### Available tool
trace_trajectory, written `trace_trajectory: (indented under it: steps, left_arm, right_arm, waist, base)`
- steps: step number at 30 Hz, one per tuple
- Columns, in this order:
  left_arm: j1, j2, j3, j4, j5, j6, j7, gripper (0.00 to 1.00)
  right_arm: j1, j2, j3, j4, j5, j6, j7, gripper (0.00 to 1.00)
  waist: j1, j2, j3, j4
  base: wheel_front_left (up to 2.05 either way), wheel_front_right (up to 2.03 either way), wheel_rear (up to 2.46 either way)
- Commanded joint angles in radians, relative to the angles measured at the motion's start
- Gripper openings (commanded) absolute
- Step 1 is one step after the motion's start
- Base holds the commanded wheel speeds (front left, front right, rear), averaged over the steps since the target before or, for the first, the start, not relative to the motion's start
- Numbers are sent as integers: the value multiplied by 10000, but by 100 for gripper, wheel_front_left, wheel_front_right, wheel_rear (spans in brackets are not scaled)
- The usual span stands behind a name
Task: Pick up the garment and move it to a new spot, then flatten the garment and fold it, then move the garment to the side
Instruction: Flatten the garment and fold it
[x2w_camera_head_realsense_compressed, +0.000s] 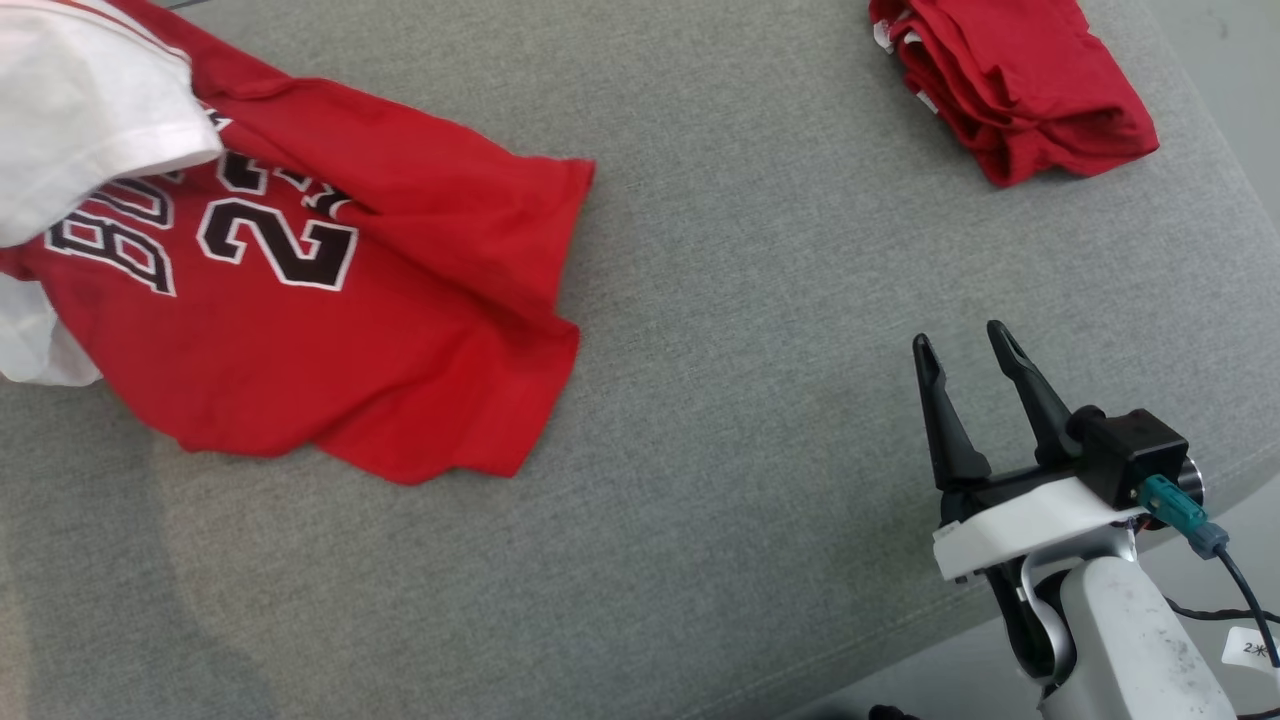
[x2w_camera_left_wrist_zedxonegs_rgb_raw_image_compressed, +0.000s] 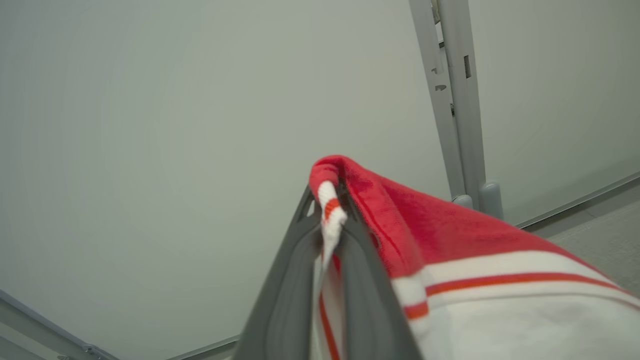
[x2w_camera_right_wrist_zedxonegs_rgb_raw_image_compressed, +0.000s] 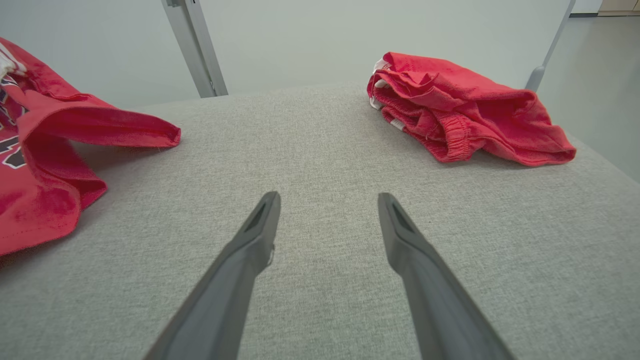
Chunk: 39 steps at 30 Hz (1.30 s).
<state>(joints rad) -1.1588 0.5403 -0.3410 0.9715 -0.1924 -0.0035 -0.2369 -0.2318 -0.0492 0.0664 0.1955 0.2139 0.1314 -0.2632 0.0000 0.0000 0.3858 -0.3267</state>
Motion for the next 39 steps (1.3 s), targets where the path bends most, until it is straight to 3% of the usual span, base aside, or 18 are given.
trace_trajectory:
  steps: [1,4,5,6,16,23,31,39]
  left_arm:
    - [-63,115,133,100,-181,119,-91,0]
    - [225,133,259,310,-329,231,-133,4]
    - [344,53,318,427,-420,185,-141,42]
    - [410,-14,301,480,-438,130,-153,100]
    - [1296,-724,213,-24,-913,-512,-285,100]
    - [2887,-1395,228,-1523,-1350,-812,-283,100]
    - [5714,-2213,228,-4006,-1657,-608,-280,100]
    - [7897,-3098,297,-5692,-1854,-331,-272,100]
  right_arm:
    - [-39,-25,21,9,72,-15,-22,100]
    - [-45,-28,101,56,25,-15,-22,100]
    - [-50,-27,136,68,8,-15,-22,100]
    - [-54,-27,168,75,-4,-15,-22,100]
    - [217,-30,235,153,-309,-15,-22,100]
    - [459,-30,282,211,-494,-15,-21,100]
    - [734,-30,489,291,-640,-15,-21,100]
    - [279,-35,1210,638,-1029,-15,-21,100]
  waist:
    - [0,0,36,-4]
    - [0,0,-17,71]
    - [0,0,-60,111]
    - [0,0,-96,140]
    - [0,0,-915,753]
    - [0,0,-1715,1403]
    - [0,0,-2304,2239]
    - [0,0,-2224,3115]
  base:
    - [0,0,0]
    - [0,0,0]
    - [0,0,0]
    - [0,0,0]
    - [0,0,0]
    - [0,0,0]
    - [0,0,0]
    - [0,0,0]
